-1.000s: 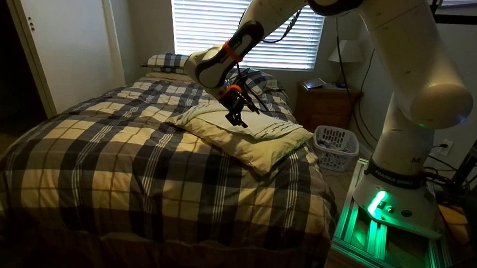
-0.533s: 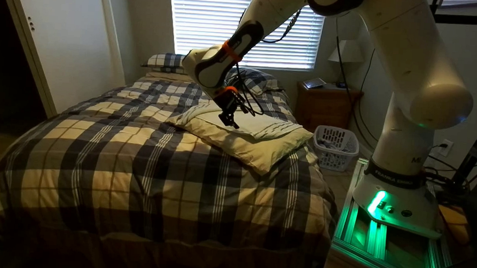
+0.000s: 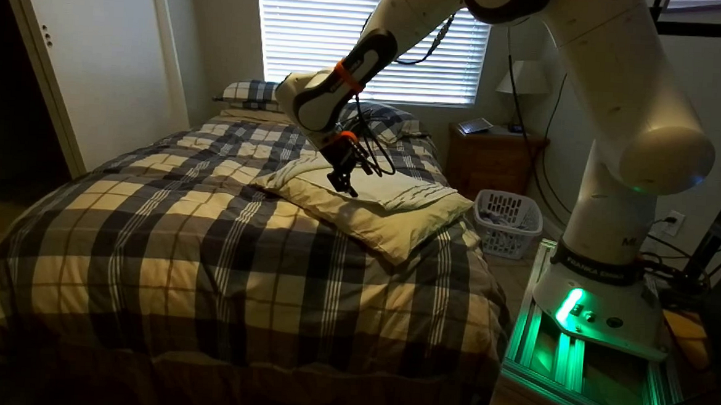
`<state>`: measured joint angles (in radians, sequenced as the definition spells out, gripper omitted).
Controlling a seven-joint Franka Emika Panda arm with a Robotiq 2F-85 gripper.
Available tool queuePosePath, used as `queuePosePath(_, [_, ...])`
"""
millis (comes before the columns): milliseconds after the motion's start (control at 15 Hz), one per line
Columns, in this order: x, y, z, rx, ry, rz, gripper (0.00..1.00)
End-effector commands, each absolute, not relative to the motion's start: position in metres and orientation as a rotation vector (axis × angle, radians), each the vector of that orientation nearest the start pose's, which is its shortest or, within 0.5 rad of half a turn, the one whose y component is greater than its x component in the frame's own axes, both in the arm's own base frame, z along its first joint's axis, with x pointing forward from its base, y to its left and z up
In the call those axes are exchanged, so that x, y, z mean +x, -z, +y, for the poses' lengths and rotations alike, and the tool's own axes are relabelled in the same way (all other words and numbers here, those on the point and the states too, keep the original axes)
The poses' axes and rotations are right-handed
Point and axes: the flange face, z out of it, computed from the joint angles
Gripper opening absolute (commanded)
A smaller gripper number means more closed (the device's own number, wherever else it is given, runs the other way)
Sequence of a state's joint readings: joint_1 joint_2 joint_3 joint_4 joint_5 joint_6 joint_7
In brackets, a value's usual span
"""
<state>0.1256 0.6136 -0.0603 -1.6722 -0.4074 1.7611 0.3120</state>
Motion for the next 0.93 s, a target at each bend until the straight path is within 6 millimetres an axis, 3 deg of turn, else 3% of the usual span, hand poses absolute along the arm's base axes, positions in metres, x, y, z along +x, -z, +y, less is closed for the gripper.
queuePosePath(0, [0.622, -0.225, 0.009, -3.544, -0.796, 0.103, 1.00])
queuePosePath(600, [0.622, -0.225, 0.009, -3.544, -0.796, 0.103, 1.00])
queuePosePath(867, [0.627, -0.179, 0.025, -3.636, -0.658, 0.130, 1.00])
